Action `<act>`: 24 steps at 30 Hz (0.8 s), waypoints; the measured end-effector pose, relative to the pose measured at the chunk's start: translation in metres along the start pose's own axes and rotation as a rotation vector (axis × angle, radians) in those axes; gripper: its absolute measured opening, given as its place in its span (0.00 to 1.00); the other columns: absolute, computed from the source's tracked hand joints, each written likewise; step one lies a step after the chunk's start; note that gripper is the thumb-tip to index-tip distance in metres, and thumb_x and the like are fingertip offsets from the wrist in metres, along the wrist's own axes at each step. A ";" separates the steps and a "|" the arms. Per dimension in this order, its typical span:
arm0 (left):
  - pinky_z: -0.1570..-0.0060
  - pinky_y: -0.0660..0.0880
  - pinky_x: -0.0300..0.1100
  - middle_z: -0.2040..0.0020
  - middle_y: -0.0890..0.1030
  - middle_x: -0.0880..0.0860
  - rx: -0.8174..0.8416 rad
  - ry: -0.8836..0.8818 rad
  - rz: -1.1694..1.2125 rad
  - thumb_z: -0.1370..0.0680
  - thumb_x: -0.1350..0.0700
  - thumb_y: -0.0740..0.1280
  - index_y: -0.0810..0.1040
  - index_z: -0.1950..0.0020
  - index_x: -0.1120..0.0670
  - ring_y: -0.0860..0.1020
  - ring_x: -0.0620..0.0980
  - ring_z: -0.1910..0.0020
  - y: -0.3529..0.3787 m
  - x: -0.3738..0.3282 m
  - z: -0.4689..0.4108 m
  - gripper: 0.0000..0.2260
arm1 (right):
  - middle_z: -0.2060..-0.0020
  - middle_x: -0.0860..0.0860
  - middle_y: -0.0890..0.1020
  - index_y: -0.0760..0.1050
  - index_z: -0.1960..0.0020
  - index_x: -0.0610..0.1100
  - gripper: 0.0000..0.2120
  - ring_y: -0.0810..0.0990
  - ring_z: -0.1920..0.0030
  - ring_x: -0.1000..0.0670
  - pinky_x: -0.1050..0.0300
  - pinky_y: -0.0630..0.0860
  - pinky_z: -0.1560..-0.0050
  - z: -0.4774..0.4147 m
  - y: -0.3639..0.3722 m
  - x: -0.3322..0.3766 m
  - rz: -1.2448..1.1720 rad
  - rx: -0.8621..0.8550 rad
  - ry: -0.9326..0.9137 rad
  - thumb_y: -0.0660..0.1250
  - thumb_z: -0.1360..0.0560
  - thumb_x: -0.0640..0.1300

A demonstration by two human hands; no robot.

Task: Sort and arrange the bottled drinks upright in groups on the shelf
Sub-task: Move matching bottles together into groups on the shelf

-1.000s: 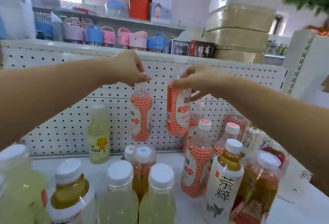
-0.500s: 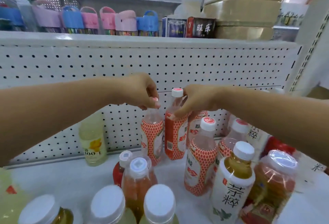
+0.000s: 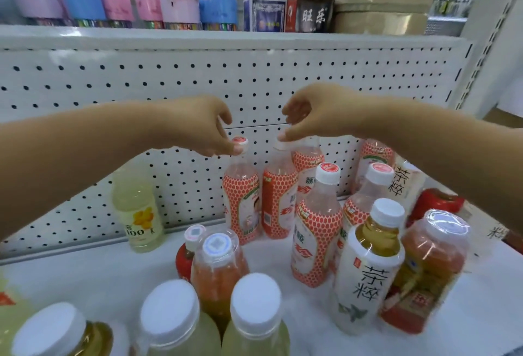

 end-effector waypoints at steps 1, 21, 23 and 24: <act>0.51 0.83 0.47 0.49 0.85 0.52 0.031 -0.035 -0.070 0.29 0.43 0.76 0.75 0.34 0.54 0.85 0.49 0.56 0.001 0.007 0.007 0.28 | 0.46 0.53 0.84 0.79 0.36 0.45 0.27 0.83 0.47 0.53 0.57 0.80 0.42 0.007 -0.009 0.013 0.003 -0.110 -0.079 0.79 0.31 0.55; 0.51 0.84 0.51 0.48 0.86 0.55 0.519 -0.037 0.090 0.22 0.55 0.71 0.83 0.41 0.50 0.87 0.54 0.53 0.082 0.060 0.071 0.10 | 0.49 0.48 0.87 0.80 0.39 0.47 0.14 0.87 0.49 0.48 0.48 0.84 0.48 0.077 0.110 0.090 -0.127 0.730 -0.175 0.74 0.24 0.47; 0.50 0.84 0.51 0.48 0.86 0.54 0.523 -0.029 0.065 0.23 0.54 0.73 0.83 0.40 0.50 0.87 0.54 0.53 0.083 0.057 0.072 0.12 | 0.47 0.47 0.86 0.80 0.39 0.49 0.13 0.87 0.49 0.46 0.49 0.85 0.50 0.074 0.105 0.082 -0.123 0.679 -0.111 0.73 0.23 0.43; 0.49 0.84 0.51 0.48 0.86 0.54 0.523 -0.028 0.045 0.24 0.53 0.74 0.82 0.41 0.50 0.87 0.54 0.53 0.084 0.056 0.073 0.12 | 0.46 0.47 0.85 0.81 0.40 0.50 0.12 0.87 0.49 0.46 0.50 0.85 0.51 0.073 0.105 0.079 -0.106 0.647 -0.091 0.73 0.23 0.43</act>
Point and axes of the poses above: each hand's wrist, its own z-axis away from the middle knuckle, its own y-axis out of the palm, x = y × z, the point moved 9 cm from there along -z, towards the middle knuckle
